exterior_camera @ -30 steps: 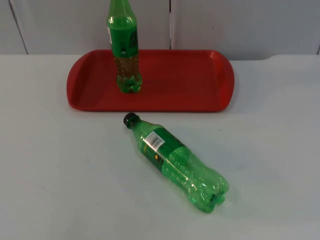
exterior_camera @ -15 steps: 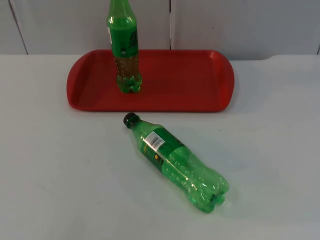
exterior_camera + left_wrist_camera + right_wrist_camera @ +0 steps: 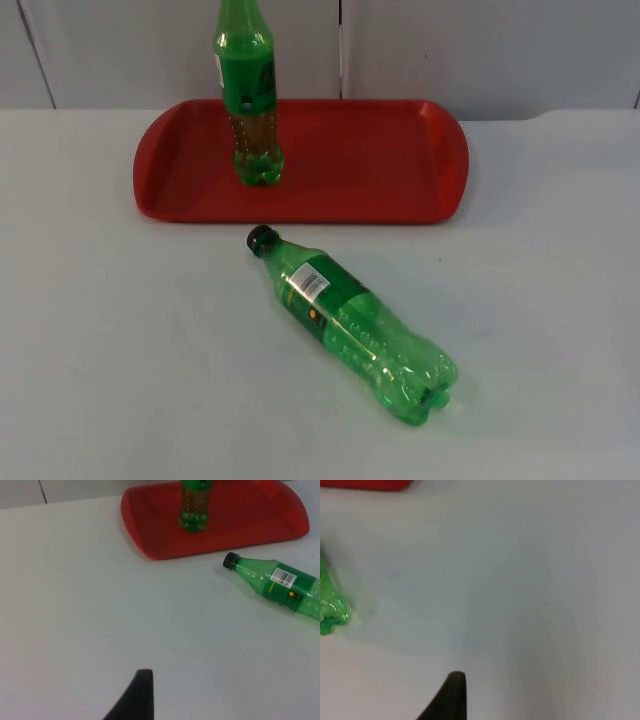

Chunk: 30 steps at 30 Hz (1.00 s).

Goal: Place the bottle upright on the tray.

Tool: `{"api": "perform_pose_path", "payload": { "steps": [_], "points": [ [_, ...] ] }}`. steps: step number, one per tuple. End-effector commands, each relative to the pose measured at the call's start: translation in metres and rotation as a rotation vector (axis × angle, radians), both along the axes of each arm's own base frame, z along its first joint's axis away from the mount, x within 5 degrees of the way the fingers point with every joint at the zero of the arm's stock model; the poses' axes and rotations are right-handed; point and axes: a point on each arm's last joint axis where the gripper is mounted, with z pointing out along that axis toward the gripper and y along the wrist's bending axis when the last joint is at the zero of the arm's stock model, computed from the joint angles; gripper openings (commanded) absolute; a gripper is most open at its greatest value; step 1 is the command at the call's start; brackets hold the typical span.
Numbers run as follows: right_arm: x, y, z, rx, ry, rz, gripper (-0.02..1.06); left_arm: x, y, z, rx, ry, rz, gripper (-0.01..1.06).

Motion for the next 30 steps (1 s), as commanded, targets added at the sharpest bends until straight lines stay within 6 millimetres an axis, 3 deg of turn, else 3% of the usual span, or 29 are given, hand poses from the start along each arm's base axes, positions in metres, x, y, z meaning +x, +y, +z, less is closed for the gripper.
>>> {"api": "perform_pose_path", "payload": {
  "steps": [1, 4, 5, 8, 9, 13, 18, 22, 23, 30],
  "points": [
    [0.024, 0.001, 0.001, -0.005, 0.031, -0.003, 1.05, 0.000, 0.000, -0.001, -0.004, 0.003, 0.000, 1.05],
    [0.058, 0.003, 0.001, -0.011, 0.120, -0.002, 1.05, 0.000, 0.000, -0.001, -0.004, 0.003, 0.000, 1.05],
    [0.058, 0.003, 0.001, -0.011, 0.120, -0.002, 1.05, 0.000, 0.000, -0.001, -0.004, 0.003, 0.000, 1.05],
    [0.097, 0.006, -0.007, -0.011, 0.219, 0.018, 1.05, 0.000, 0.000, -0.001, -0.004, 0.003, 0.000, 1.05],
    [0.097, 0.006, -0.007, -0.011, 0.219, 0.018, 1.05, 0.000, 0.000, -0.001, -0.004, 0.003, 0.000, 1.05],
    [0.135, 0.014, -0.018, 0.013, 0.301, 0.077, 1.05, 0.000, 0.000, -0.001, -0.004, 0.003, 0.000, 1.05],
    [0.161, 0.019, -0.022, 0.044, 0.331, 0.109, 1.05, 0.000, 0.000, -0.001, -0.004, 0.003, 0.000, 1.05],
    [0.192, 0.042, -0.029, 0.041, 0.365, 0.178, 1.05, 0.000, 0.000, -0.001, -0.004, 0.003, 0.000, 1.05],
    [0.192, 0.042, -0.029, 0.041, 0.365, 0.178, 1.05, 0.000, 0.000, -0.001, -0.004, 0.003, 0.000, 1.05],
    [0.229, 0.102, -0.041, -0.010, 0.374, 0.341, 1.05, 0.000, 0.000, -0.001, -0.004, 0.003, 0.000, 1.05]
  ]
}}
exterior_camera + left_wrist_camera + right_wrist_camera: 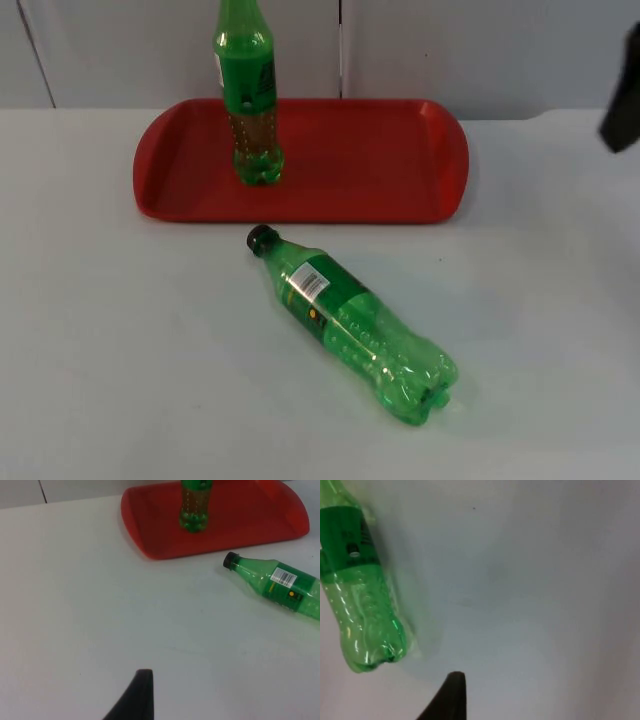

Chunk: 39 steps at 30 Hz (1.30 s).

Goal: Place the bottle upright on the tray.

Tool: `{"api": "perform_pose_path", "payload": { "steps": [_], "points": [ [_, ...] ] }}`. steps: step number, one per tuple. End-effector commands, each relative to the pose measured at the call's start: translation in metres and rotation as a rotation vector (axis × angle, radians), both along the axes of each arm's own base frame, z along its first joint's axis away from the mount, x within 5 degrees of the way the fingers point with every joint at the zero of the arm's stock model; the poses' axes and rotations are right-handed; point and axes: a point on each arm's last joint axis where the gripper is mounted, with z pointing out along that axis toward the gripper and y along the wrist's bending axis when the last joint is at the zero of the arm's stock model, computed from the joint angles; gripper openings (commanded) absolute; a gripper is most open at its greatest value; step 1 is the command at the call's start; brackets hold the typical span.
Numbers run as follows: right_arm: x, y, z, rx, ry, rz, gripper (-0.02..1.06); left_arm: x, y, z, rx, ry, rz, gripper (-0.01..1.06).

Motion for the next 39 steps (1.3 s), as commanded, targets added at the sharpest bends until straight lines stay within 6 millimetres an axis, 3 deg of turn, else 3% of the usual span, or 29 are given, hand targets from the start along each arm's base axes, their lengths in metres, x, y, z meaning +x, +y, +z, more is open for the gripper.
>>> {"api": "perform_pose_path", "payload": {
  "steps": [1, 3, 4, 7, 9, 11, 17, 23, 28, 33, 39],
  "points": [
    [0.007, 0.017, -0.003, -0.013, -0.012, 0.057, 1.05, 0.000, 0.000, -0.001, -0.004, 0.003, 0.000, 1.05],
    [0.017, 0.038, -0.009, -0.029, -0.012, 0.111, 1.05, 0.000, 0.000, -0.001, -0.004, 0.003, 0.000, 1.05],
    [0.017, 0.038, -0.009, -0.029, -0.012, 0.111, 1.05, 0.000, 0.000, -0.001, -0.004, 0.003, 0.000, 1.05],
    [0.028, 0.077, -0.019, -0.035, 0.000, 0.196, 1.05, 0.000, 0.000, -0.001, -0.004, 0.003, 0.000, 1.05],
    [0.029, 0.083, -0.020, -0.034, -0.002, 0.208, 1.05, 0.000, 0.000, -0.001, -0.004, 0.003, 0.000, 1.05],
    [0.035, 0.109, -0.025, -0.049, -0.017, 0.256, 1.05, 0.000, 0.000, -0.001, -0.004, 0.003, 0.000, 1.05],
    [0.035, 0.161, -0.040, -0.152, -0.038, 0.359, 1.05, 0.000, 0.000, -0.001, -0.004, 0.003, 0.000, 1.05],
    [0.032, 0.204, -0.074, -0.185, 0.021, 0.400, 1.05, 0.000, 0.000, -0.001, -0.004, 0.003, 0.000, 1.05],
    [0.033, 0.223, -0.097, -0.204, 0.031, 0.396, 1.05, 0.000, 0.000, -0.001, -0.004, 0.003, 0.000, 1.05],
    [0.036, 0.232, -0.119, -0.301, -0.011, 0.340, 1.05, 0.000, 0.000, -0.001, -0.004, 0.003, 0.000, 1.05],
    [0.038, 0.241, -0.145, -0.259, -0.003, 0.341, 1.05, 0.000, 0.000, -0.001, -0.004, 0.003, 0.000, 1.05]
  ]
}}
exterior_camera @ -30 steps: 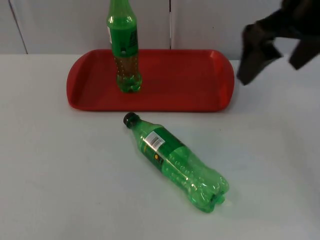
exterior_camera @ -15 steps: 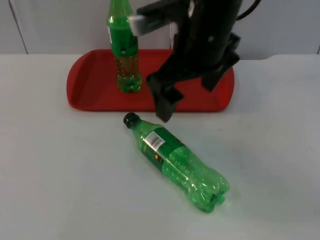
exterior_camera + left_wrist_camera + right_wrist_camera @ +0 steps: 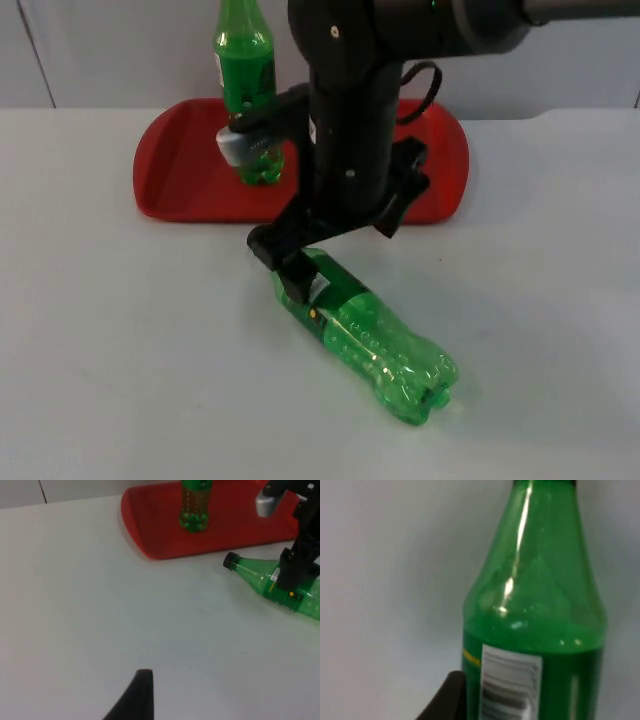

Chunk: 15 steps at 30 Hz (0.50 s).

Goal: Place the bottle upright on the tray.

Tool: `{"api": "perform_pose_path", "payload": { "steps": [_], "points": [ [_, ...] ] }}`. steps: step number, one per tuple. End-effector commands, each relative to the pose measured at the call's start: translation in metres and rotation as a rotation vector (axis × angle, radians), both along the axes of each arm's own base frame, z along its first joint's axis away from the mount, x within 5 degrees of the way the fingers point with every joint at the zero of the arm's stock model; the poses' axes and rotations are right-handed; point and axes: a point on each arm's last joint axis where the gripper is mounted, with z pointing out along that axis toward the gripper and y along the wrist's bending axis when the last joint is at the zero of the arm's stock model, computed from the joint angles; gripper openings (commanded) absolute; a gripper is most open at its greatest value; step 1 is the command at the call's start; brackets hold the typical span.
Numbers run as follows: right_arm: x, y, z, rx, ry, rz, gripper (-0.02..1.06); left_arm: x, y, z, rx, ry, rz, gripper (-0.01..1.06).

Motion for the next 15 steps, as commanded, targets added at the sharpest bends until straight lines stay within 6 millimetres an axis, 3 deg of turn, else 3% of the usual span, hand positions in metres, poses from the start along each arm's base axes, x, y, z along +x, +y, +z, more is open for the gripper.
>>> {"api": "perform_pose_path", "payload": {
  "steps": [1, 6, 15],
  "points": [
    [0.000, 0.006, -0.005, 0.028, -0.010, 0.001, 1.05, 0.000, 0.000, -0.001, -0.004, 0.003, 0.000, 1.05],
    [0.003, 0.009, -0.022, 0.038, -0.015, 0.006, 1.03, 0.000, 0.000, -0.001, -0.004, 0.003, 0.000, 1.05],
    [0.002, 0.015, -0.028, 0.096, -0.002, -0.005, 0.97, 0.000, 0.000, -0.001, -0.004, 0.003, 0.000, 1.05]
  ]
}}
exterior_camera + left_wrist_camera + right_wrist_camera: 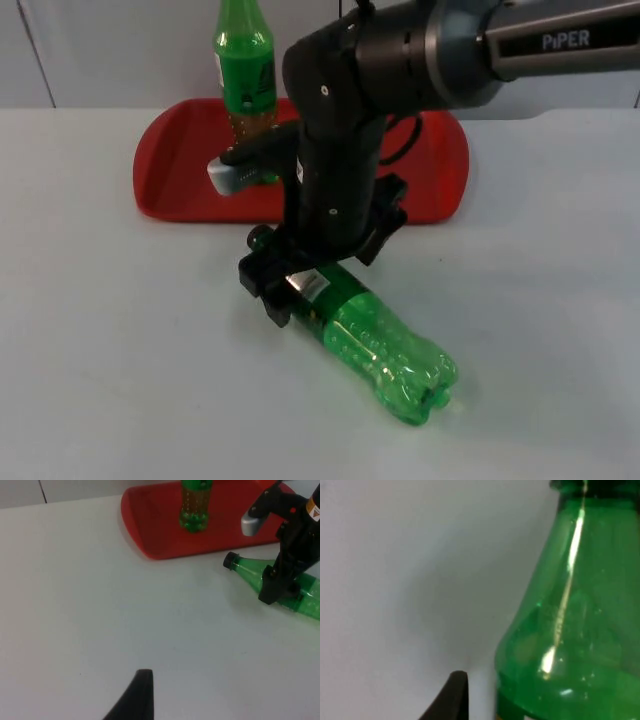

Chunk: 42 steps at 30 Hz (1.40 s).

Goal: Place the bottle upright on the tray.

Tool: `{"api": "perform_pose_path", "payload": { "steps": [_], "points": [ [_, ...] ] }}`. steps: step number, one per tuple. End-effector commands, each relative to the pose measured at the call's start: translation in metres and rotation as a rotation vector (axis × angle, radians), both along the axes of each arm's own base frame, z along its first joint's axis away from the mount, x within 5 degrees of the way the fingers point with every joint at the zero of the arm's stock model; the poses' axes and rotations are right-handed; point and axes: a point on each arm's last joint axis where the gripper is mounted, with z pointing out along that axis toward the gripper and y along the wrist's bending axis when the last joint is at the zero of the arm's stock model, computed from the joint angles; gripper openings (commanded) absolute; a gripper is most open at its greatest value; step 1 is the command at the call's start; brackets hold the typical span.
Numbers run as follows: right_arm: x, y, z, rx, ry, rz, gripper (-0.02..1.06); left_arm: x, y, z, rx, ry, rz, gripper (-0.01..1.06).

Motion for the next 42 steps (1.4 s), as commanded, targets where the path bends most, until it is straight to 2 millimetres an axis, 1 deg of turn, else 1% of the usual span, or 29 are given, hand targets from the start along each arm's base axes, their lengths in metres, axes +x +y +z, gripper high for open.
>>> {"api": "perform_pose_path", "payload": {
  "steps": [1, 13, 16, 20, 21, 22, 24, 25, 26, 27, 28, 29, 30, 31, 37, 39, 40, 42],
  "points": [
    [-0.002, 0.005, -0.002, 0.027, 0.003, 0.000, 0.97, 0.000, 0.000, -0.001, -0.004, 0.003, 0.000, 1.05],
    [-0.003, 0.004, -0.014, 0.008, 0.027, -0.002, 0.96, 0.000, 0.000, -0.001, -0.004, 0.003, 0.000, 1.05],
    [-0.003, 0.005, -0.014, 0.022, 0.032, -0.008, 0.94, 0.000, 0.000, -0.001, -0.004, 0.003, 0.000, 1.05],
    [-0.004, 0.005, -0.015, 0.020, 0.034, -0.008, 0.84, 0.000, 0.000, -0.001, -0.004, 0.003, 0.000, 1.05],
    [-0.004, 0.005, -0.015, 0.020, 0.034, -0.008, 0.84, 0.000, 0.000, -0.001, -0.004, 0.003, 0.000, 1.05],
    [-0.004, 0.005, -0.015, 0.020, 0.034, -0.008, 0.79, 0.000, 0.000, -0.001, -0.004, 0.003, 0.000, 1.05],
    [-0.004, 0.005, -0.015, 0.020, 0.034, -0.008, 0.64, 0.000, 0.000, -0.001, -0.004, 0.003, 0.000, 1.05],
    [-0.004, 0.005, -0.015, 0.018, 0.035, -0.008, 0.53, 0.000, 0.000, -0.001, -0.004, 0.003, 0.000, 1.05],
    [-0.004, 0.005, -0.015, 0.018, 0.035, -0.008, 0.53, 0.000, 0.000, -0.001, -0.004, 0.003, 0.000, 1.05],
    [-0.004, 0.005, -0.015, 0.017, 0.036, -0.008, 0.34, 0.000, 0.000, -0.001, -0.004, 0.003, 0.000, 1.05],
    [-0.004, 0.005, -0.015, 0.016, 0.035, -0.007, 0.23, 0.000, 0.000, -0.001, -0.004, 0.003, 0.000, 1.05],
    [-0.004, 0.005, -0.015, 0.013, 0.038, -0.008, 0.08, 0.000, 0.000, -0.001, -0.004, 0.003, 0.000, 1.05],
    [-0.004, 0.005, -0.015, 0.013, 0.038, -0.008, 0.08, 0.000, 0.000, -0.001, -0.004, 0.003, 0.000, 1.05],
    [-0.004, 0.005, -0.015, 0.013, 0.038, -0.008, 0.00, 0.000, 0.000, -0.001, -0.004, 0.003, 0.000, 1.05],
    [-0.004, 0.005, -0.014, 0.016, 0.035, -0.007, 0.00, 0.000, 0.000, -0.001, -0.004, 0.003, 0.000, 1.05],
    [-0.002, 0.006, -0.006, 0.034, 0.012, -0.004, 0.00, 0.000, 0.000, -0.001, -0.004, 0.003, 0.000, 1.05],
    [-0.002, 0.006, -0.006, 0.034, 0.012, -0.004, 0.00, 0.000, 0.000, -0.001, -0.004, 0.003, 0.000, 1.05],
    [0.000, 0.008, 0.008, 0.072, -0.026, -0.004, 0.00, 0.000, 0.000, -0.001, -0.004, 0.003, 0.000, 1.05]
  ]
}}
